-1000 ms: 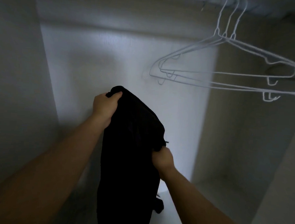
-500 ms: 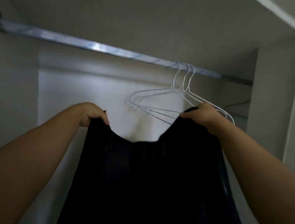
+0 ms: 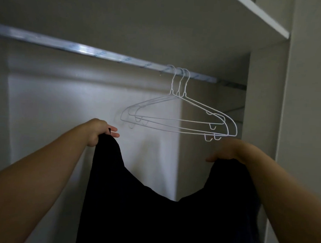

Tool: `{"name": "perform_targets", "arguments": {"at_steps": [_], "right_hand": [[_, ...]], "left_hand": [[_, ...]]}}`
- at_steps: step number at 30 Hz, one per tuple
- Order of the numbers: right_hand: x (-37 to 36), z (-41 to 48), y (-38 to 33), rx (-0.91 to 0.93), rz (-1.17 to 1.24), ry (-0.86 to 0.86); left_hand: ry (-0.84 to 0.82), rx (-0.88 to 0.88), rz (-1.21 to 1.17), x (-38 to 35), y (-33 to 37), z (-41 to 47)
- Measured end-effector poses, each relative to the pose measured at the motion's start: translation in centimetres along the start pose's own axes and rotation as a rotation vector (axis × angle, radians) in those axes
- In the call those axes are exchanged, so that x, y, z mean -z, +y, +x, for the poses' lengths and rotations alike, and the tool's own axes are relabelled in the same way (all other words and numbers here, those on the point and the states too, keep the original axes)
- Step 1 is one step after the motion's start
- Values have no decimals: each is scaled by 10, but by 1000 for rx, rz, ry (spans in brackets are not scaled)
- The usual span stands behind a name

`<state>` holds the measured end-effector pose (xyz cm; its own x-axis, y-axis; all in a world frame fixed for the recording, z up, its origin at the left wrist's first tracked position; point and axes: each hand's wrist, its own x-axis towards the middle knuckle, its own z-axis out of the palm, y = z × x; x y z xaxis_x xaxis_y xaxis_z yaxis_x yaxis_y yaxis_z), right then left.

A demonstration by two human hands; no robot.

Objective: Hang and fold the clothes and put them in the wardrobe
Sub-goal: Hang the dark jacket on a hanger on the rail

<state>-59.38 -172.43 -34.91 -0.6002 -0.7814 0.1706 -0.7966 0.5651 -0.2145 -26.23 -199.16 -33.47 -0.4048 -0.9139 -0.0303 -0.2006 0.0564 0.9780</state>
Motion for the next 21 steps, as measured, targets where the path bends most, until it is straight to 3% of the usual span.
{"name": "perform_targets", "arguments": {"at_steps": [3, 6, 9, 14, 17, 21], "right_hand": [[-12, 4, 18, 15, 501, 129], [-21, 7, 11, 43, 753, 209], [-28, 9, -3, 62, 892, 328], [-30, 6, -15, 94, 1011, 528], [-28, 6, -20, 170, 1033, 516], [-29, 3, -34, 316, 1011, 552]], "left_hand": [[-10, -60, 112, -10, -3, 0], [-75, -100, 298, -16, -10, -4], [-124, -134, 554, -23, -18, -4], [129, -240, 1165, -29, -27, -1], [281, -235, 1246, -28, -34, 1], [319, -202, 1244, -19, -40, 2]]}}
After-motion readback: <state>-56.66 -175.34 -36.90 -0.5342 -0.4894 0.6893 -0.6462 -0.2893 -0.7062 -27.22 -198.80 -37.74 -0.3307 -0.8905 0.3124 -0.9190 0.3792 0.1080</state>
